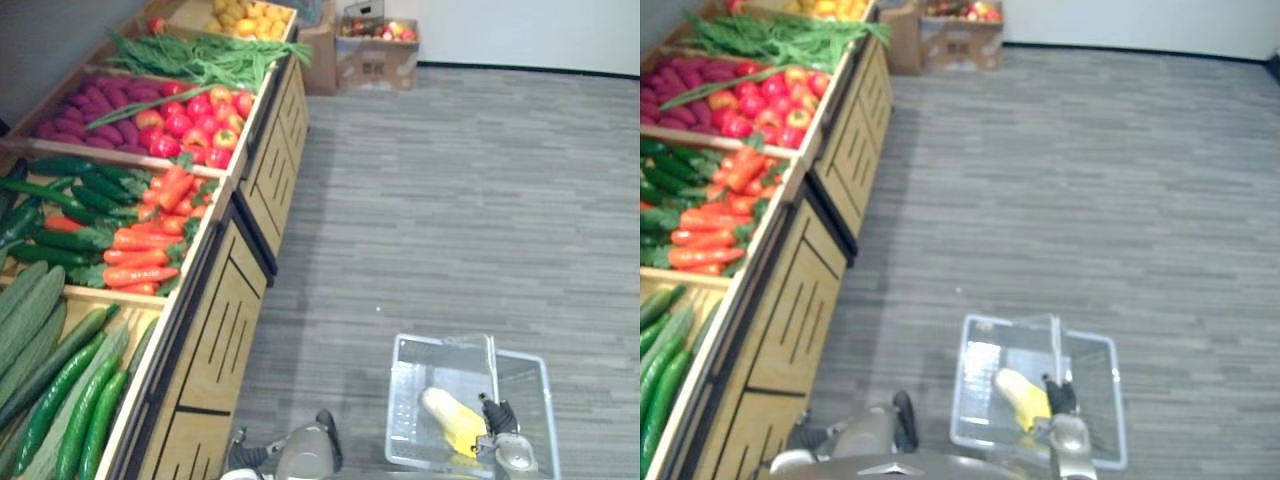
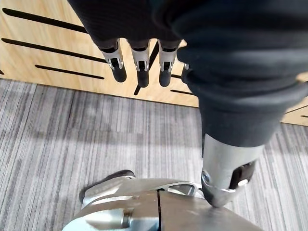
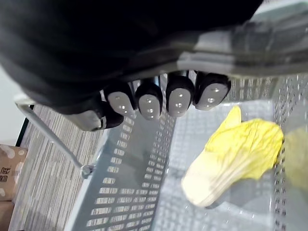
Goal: Pick vegetable in the basket
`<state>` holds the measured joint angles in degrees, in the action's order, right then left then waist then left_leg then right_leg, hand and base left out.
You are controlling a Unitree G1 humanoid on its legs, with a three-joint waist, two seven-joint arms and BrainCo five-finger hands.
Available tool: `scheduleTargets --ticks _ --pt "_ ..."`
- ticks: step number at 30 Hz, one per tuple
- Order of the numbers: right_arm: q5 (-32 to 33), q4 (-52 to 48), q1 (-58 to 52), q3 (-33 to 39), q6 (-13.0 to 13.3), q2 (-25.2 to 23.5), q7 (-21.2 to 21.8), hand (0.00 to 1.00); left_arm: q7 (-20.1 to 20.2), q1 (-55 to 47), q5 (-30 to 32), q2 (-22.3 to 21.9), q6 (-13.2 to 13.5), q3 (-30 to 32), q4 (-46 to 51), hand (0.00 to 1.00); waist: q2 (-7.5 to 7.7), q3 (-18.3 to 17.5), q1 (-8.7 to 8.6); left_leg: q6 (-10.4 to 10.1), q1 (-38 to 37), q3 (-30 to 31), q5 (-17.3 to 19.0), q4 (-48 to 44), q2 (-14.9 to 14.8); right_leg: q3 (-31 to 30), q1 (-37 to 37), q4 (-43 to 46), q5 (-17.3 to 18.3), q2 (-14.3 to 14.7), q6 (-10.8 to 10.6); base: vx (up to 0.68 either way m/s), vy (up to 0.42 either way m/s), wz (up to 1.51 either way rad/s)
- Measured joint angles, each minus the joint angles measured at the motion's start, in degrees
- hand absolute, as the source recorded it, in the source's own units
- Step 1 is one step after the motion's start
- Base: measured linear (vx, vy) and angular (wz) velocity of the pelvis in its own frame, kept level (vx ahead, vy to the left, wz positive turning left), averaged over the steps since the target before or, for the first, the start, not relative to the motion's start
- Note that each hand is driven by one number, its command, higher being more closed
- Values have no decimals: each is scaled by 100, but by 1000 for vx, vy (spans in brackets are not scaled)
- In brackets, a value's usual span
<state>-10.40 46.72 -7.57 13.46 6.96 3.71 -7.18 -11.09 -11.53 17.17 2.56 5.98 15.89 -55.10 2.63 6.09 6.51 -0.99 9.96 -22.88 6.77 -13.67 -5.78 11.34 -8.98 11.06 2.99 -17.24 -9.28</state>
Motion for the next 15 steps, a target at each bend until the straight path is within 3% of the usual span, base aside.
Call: scheduleTargets --ticks 2,3,4,5,6,7,8,9,10,13,15 --pt "-54 137 110 0 78 114 7 100 14 -85 1 98 5 -273 -62 0 6 -25 -26 34 -313 59 21 355 231 -476 709 1491 -182 -223 -249 135 198 4" --pt "-76 156 175 -31 82 179 7 100 23 -106 5 219 1 -490 -106 0 69 -6 -128 83 -530 171 50 483 368 -877 1135 2424 -661 -305 -358 173 174 39" --pt "-76 163 187 -35 117 216 6 100 23 -150 15 294 -7 -594 -119 0 89 8 -214 160 -794 337 99 591 479 -1235 1354 3124 -1403 -259 -515 204 155 56" --pt "-76 195 186 -31 132 221 5 100 23 -169 18 333 -10 -647 -123 0 -12 20 -259 229 -918 436 145 597 502 -1360 1401 3447 -1629 -207 -600 256 126 76" --pt "-75 272 201 -29 222 214 3 100 27 -177 18 401 -34 -655 -148 0 81 38 -302 345 -1102 660 264 560 527 -1471 1629 4188 -1143 -62 -541 275 78 83" --pt "-72 289 242 30 271 216 -3 100 22 -174 1 429 -41 -648 -146 0 142 58 -322 373 -1252 857 334 553 529 -1337 1911 4666 -366 97 -315 274 58 87" --pt "-71 305 262 97 295 216 -7 100 20 -173 -18 440 -47 -633 -149 0 158 67 -332 397 -1305 970 355 549 525 -1207 2016 4695 -109 156 -204 264 19 97" --pt "-71 318 261 205 333 229 -8 100 22 -154 -97 424 -59 -551 -145 0 176 77 -336 398 -1429 1208 438 544 517 -963 2198 4525 213 236 70 225 -13 84" --pt "-71 321 270 226 336 255 -10 100 21 -148 -118 402 -68 -489 -142 0 180 84 -335 396 -1491 1304 479 545 515 -878 2278 4343 317 261 184 306 -59 105" --pt "-62 342 291 454 287 273 -9 100 -8 -115 -138 189 -118 -33 -87 0 142 100 -303 277 -1710 1767 792 416 419 -534 2335 2254 428 341 219 411 -200 95" --pt "-62 337 331 549 257 269 -9 100 -32 -105 -138 25 -117 191 77 0 28 110 -277 23 -1726 2154 1083 168 187 -563 2372 892 365 501 191 392 -289 83"
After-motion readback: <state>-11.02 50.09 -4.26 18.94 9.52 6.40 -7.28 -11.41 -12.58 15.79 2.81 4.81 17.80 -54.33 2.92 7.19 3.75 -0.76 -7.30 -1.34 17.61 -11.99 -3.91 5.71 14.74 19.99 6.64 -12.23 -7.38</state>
